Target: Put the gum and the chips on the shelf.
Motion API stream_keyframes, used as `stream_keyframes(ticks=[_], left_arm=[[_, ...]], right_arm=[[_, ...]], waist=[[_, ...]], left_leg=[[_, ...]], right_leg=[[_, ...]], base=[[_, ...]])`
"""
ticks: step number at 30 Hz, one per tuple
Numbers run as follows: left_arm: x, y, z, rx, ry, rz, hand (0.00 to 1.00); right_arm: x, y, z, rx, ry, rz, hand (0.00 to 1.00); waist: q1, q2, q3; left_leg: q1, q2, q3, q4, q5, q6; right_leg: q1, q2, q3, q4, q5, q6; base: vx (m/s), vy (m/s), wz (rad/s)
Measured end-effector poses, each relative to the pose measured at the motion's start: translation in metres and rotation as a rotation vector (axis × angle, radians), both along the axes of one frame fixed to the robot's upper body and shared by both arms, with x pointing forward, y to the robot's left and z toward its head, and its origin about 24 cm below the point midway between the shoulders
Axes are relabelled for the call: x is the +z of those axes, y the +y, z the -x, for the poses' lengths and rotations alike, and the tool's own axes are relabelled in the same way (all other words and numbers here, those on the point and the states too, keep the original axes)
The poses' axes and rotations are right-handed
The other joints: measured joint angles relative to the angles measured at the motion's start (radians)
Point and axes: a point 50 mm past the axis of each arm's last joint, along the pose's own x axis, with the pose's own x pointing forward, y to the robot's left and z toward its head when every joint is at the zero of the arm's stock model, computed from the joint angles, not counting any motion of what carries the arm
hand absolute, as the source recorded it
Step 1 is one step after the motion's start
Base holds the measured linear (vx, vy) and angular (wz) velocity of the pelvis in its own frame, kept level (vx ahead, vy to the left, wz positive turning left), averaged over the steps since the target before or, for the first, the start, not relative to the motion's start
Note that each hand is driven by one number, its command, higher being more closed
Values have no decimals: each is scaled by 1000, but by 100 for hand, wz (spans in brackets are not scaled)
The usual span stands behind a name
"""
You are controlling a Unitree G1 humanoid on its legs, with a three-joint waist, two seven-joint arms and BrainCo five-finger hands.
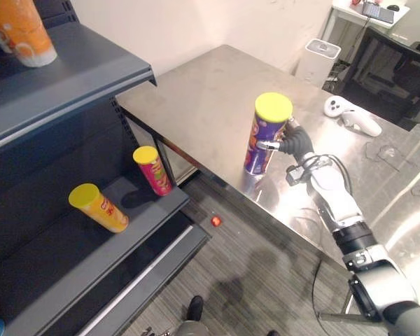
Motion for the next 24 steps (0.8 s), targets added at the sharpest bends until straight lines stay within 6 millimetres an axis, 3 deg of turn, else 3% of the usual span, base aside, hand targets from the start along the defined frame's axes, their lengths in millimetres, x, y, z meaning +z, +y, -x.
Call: stream_keyframes(ticks=[15, 20, 24], left_arm=[[1, 0, -1, 3, -3, -8, 0], [1, 3, 0, 21, -1, -22, 0], [1, 4, 1, 24, 4, -28, 0]], right_arm=[[1, 3, 0, -6, -5, -12, 100], [33, 8, 15, 38, -150, -45, 100], [47, -1, 32, 43, -238, -114, 100]], waist=[[0, -3, 1], [-6, -4, -1], [-7, -7, -13]], left_leg=[[3, 5, 9, 6, 1, 0], [6, 27, 32, 6, 5, -7], [13, 40, 53, 6, 6, -10]], right_leg=[[-2, 2, 12, 2, 0, 0], [-17, 20, 41, 4, 5, -8], [-20, 31, 63, 6, 7, -13]], base=[[0, -2, -1], [-21, -17, -15], [-40, -22, -14]])
